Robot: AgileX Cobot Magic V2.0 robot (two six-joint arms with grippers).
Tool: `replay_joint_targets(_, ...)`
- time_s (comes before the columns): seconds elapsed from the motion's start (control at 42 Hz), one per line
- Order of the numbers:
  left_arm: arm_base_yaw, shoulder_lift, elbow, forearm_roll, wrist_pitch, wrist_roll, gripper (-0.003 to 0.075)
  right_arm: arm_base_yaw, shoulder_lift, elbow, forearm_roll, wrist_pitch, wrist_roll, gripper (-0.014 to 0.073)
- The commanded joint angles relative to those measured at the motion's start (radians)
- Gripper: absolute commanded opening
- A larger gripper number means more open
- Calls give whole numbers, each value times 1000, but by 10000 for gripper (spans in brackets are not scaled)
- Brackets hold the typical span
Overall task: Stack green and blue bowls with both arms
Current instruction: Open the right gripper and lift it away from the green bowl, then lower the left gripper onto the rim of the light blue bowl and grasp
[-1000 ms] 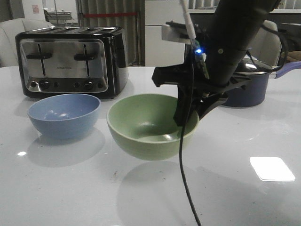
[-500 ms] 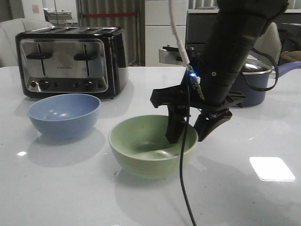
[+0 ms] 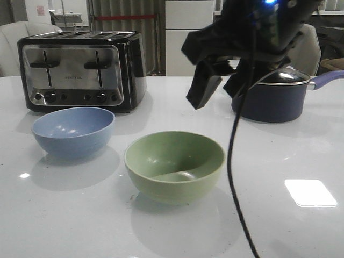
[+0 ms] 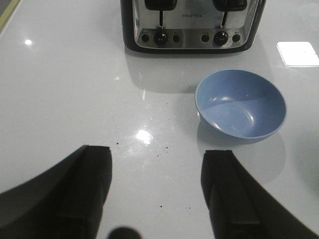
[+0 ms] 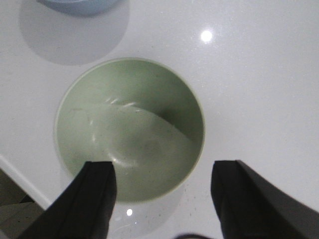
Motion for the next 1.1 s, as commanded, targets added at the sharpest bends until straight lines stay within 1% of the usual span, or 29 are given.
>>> replay_joint_targets(0.0,-6,25,-35,-5,-76,0,454,21,-153,43,-16,-45,-14,522)
replay_joint_targets(0.119,-36,81,-36,-5,-78,0,454,45,-303,112,-16,-10,-14,522)
replay_joint_targets(0.214,-81,148,-56,-5,-76,0,454,55,-417,145,-16,44,-14,522)
replay_joint_targets(0.405,-134,307,-127,-5,-76,0,454,57,-563,169,-14,127,-14,522)
replay_joint_targets(0.667,-134,571,-285,-18,-74,0,461,57,-594,169,-14,145,-14,522)
replay_joint_targets(0.857,-134,769,-409,-25,-66,-7,537,57,-587,169,-14,145,-14,522)
replay_joint_targets(1.0,-134,896,-487,-34,-64,-8,537,57,-587,169,-14,145,-14,522)
replay_joint_targets(1.071,-134,954,-525,-63,-64,-8,529,57,-587,169,-14,145,-14,522)
